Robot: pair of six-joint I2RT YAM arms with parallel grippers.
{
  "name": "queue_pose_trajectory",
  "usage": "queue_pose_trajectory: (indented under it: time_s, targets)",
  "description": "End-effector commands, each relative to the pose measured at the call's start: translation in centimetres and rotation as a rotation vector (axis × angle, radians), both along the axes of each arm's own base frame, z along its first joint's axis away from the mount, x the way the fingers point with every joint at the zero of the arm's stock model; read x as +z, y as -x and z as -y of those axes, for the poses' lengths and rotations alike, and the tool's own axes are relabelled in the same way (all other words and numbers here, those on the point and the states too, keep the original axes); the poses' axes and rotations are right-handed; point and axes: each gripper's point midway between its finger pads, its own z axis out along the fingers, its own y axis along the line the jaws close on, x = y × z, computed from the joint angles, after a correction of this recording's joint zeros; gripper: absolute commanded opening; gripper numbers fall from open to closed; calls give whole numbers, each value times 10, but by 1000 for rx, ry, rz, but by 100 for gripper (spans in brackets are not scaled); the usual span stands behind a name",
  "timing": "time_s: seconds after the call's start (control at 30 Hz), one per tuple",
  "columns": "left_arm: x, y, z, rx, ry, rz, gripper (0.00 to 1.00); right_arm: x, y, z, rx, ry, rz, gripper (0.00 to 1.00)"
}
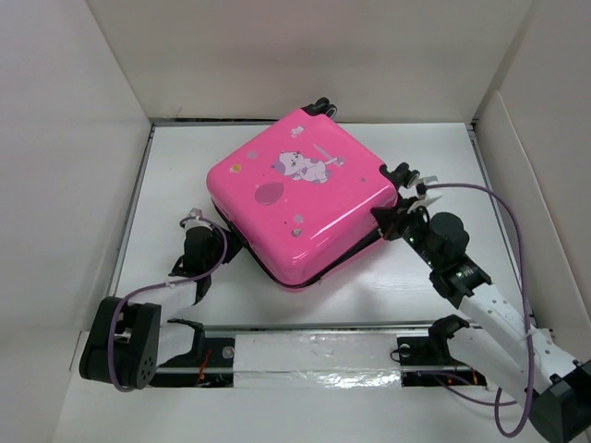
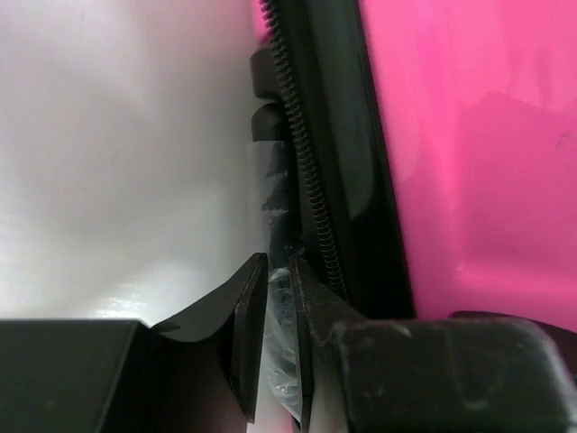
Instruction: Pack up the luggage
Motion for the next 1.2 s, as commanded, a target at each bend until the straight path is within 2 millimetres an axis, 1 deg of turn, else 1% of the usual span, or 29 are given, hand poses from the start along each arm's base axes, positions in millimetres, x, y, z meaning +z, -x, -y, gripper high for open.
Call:
queue_pose_trajectory:
  time_s: [0.0, 0.07, 0.1, 0.17, 0.2, 0.27, 0.3, 0.33, 0.37, 0.4, 0.47, 0.5, 0.53, 0.57, 0.6, 0.63, 0.67, 0.73, 0.77, 0.8, 0.87, 0.9, 0.97, 1.0, 1.03, 1.07, 1.1, 1.13, 1.17]
  targets:
    - [35, -18, 9, -32, 7, 151, 14, -43, -18, 65, -341, 25, -146, 0]
    - [34, -16, 6, -29, -11, 152, 14, -54, -25, 97, -487, 13, -182, 0]
    - [34, -15, 5, -31, -18, 156, 14, -58, -28, 108, -533, 8, -197, 0]
    - [32, -11, 4, -33, -26, 163, 14, -58, -40, 129, -600, -26, -183, 6]
    - [31, -10, 4, -37, -26, 163, 14, -64, -47, 129, -586, -22, -205, 10]
    - [29, -7, 5, -48, -30, 170, 13, -65, -59, 114, -507, -58, -223, 12]
    - [29, -6, 5, -52, -32, 171, 13, -78, -65, 112, -498, -46, -269, 13]
    - [27, -3, 8, -66, -37, 170, 13, -69, -73, 104, -457, -53, -250, 14]
    - [29, -3, 7, -69, -42, 187, 13, -68, -78, 99, -432, -58, -242, 17]
    - [31, 2, 18, -107, -44, 202, 12, -70, -84, 94, -408, -59, -239, 21]
    - [33, 5, 23, -105, -77, 228, 12, -73, -100, 77, -329, -70, -249, 22]
    - [33, 10, 34, -123, -97, 235, 12, -70, -114, 61, -251, -83, -232, 22]
    - [33, 15, 43, -158, -96, 237, 12, -80, -116, 54, -213, -85, -251, 22]
    - [34, 13, 42, -126, -120, 244, 12, -67, -128, 44, -166, -95, -228, 22]
    - [35, 15, 46, -131, -124, 248, 12, -65, -135, 38, -130, -91, -226, 22]
    - [35, 17, 50, -135, -125, 248, 12, -57, -141, 25, -74, -95, -198, 22]
    - [34, 22, 57, -151, -121, 250, 12, -53, -155, 20, -58, -103, -191, 21]
    - [35, 27, 65, -165, -99, 250, 11, -44, -167, 13, -26, -110, -170, 21]
    - [33, 32, 70, -183, -98, 247, 11, -50, -174, 10, -18, -107, -180, 21]
    - [33, 35, 74, -189, -88, 244, 11, -37, -183, 9, -17, -112, -155, 21]
    - [29, 40, 77, -191, -94, 239, 11, -36, -187, 9, -18, -97, -154, 21]
    - [29, 45, 84, -214, -96, 238, 11, -35, -192, 20, -42, -98, -149, 21]
    - [28, 48, 88, -220, -105, 235, 11, -30, -195, 32, -61, -110, -130, 31]
    - [28, 51, 93, -236, -107, 235, 11, -28, -198, 43, -77, -115, -126, 34]
    - [28, 49, 94, -233, -110, 235, 11, -20, -198, 45, -56, -127, -119, 41]
    - [30, 47, 95, -232, -108, 235, 11, -17, -197, 49, -54, -129, -116, 45]
    - [29, 46, 96, -232, -114, 230, 11, -11, -194, 49, -50, -131, -110, 47]
    - [29, 45, 97, -237, -117, 231, 11, -2, -184, 52, -65, -131, -88, 50]
    - [35, 43, 101, -241, -112, 241, 11, 2, -178, 55, -78, -127, -77, 50]
